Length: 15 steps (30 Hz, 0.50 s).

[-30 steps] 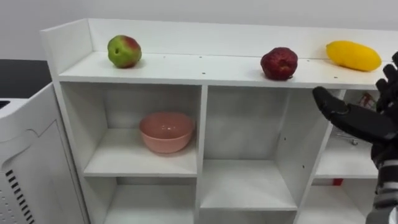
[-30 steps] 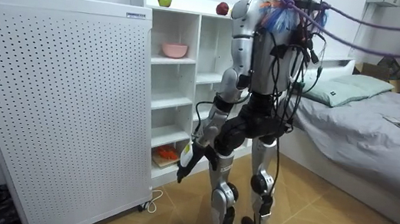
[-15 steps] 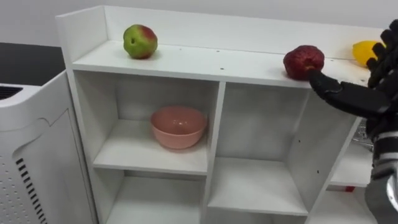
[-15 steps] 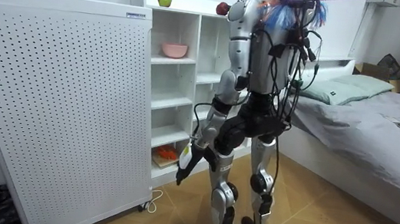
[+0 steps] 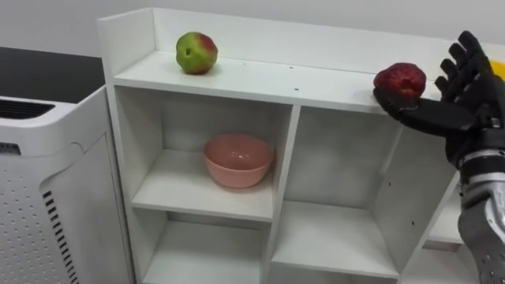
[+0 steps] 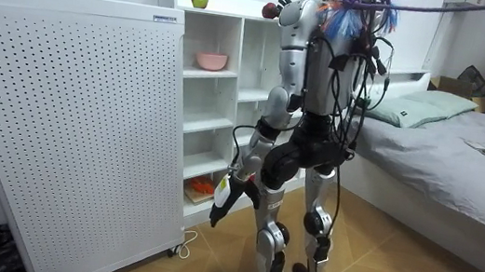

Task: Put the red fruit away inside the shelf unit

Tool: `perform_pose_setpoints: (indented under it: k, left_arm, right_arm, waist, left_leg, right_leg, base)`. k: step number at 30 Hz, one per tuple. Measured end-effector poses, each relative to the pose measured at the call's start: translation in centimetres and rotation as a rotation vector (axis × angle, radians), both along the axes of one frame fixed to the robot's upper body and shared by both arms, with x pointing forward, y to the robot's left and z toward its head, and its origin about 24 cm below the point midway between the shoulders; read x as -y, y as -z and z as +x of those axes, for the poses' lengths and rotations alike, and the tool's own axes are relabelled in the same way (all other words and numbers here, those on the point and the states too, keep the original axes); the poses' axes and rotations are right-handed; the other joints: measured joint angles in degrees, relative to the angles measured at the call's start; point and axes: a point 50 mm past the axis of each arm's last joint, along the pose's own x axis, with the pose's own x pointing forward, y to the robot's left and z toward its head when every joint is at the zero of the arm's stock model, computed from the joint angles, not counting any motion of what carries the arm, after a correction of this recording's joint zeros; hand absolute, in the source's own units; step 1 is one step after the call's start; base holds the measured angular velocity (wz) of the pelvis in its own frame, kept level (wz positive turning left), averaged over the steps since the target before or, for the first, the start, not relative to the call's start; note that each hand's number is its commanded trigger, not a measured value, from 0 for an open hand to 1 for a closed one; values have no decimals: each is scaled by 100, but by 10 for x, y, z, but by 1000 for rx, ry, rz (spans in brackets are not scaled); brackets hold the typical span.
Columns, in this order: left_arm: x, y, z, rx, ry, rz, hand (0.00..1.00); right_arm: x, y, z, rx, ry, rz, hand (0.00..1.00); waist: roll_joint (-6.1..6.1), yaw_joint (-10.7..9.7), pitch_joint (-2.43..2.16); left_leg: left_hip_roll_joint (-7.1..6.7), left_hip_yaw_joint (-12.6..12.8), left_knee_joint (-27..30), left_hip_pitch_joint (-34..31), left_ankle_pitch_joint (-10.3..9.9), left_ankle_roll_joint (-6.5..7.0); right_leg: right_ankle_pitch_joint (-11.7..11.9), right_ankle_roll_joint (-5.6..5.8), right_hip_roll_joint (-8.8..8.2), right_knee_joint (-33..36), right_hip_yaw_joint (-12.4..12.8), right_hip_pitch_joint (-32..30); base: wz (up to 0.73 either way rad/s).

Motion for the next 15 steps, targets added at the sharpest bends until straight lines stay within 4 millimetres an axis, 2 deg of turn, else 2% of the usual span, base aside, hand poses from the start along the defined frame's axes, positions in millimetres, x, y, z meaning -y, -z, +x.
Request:
perform_pose_setpoints:
  k: [9,15]
  left_arm:
    - [-4,-1,-1,-17,-8,17,0]
    - [-6,-2,-1,-27,-12,21,0]
  right_arm:
    - [19,-7,16,-65,-9,1,0]
    - [26,-4,17,-100,-27,-41,0]
  waist:
    - [-61,-18,-8]
    - [-128,3,-18]
  left_leg:
    - [-6,-5,-14,52,0,0]
    - [-7,-6,-10,51,0,0]
  right_leg:
    - [0,0,-8,1,-27,40]
    - [0,0,-7,1,-39,47]
  base:
    - [0]
    - [0]
